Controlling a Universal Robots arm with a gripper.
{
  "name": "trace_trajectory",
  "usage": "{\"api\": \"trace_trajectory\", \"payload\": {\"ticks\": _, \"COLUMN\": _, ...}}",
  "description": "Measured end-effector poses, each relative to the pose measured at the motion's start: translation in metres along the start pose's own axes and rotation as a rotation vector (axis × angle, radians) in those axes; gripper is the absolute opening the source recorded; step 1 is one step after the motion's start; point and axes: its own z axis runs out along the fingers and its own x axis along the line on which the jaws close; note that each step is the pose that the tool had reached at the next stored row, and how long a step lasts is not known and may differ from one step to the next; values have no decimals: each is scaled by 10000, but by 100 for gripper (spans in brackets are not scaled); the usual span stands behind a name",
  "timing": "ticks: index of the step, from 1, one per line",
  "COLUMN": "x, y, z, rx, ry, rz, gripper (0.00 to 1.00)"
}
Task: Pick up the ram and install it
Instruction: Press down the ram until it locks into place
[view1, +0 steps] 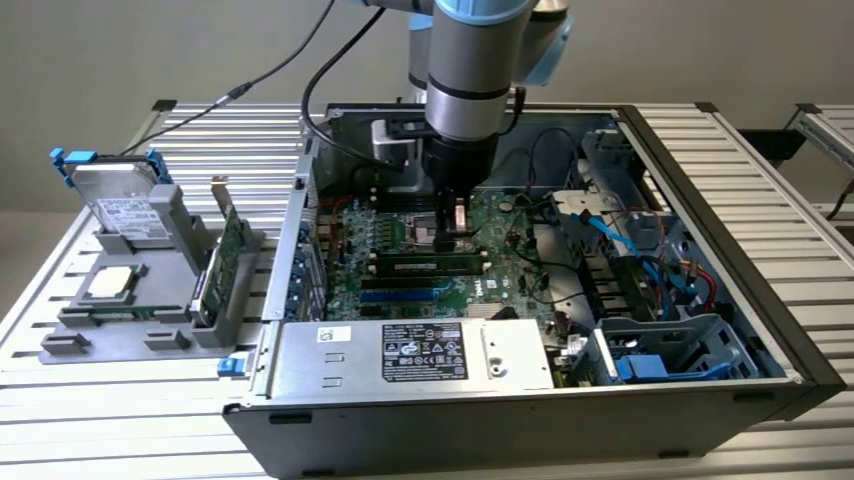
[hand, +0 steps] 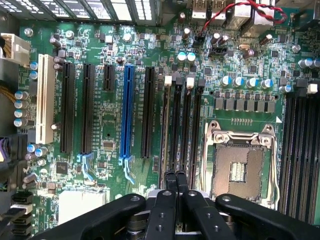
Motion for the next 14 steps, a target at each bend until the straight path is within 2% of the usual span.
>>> {"api": "trace_trajectory", "payload": {"ticks": 2, "x": 3, "y": -37, "z": -9, "rx": -10, "ry": 1, "rz": -1, "gripper": 10}}
{"api": "trace_trajectory", "payload": {"ticks": 9, "x": 33, "y": -22, "z": -9, "rx": -17, "ry": -1, "rz": 1, "gripper": 10}}
{"api": "trace_trajectory", "payload": {"ticks": 14, "x": 30, "y": 48, "z": -3, "rx": -16, "ry": -2, "rz": -1, "gripper": 10}}
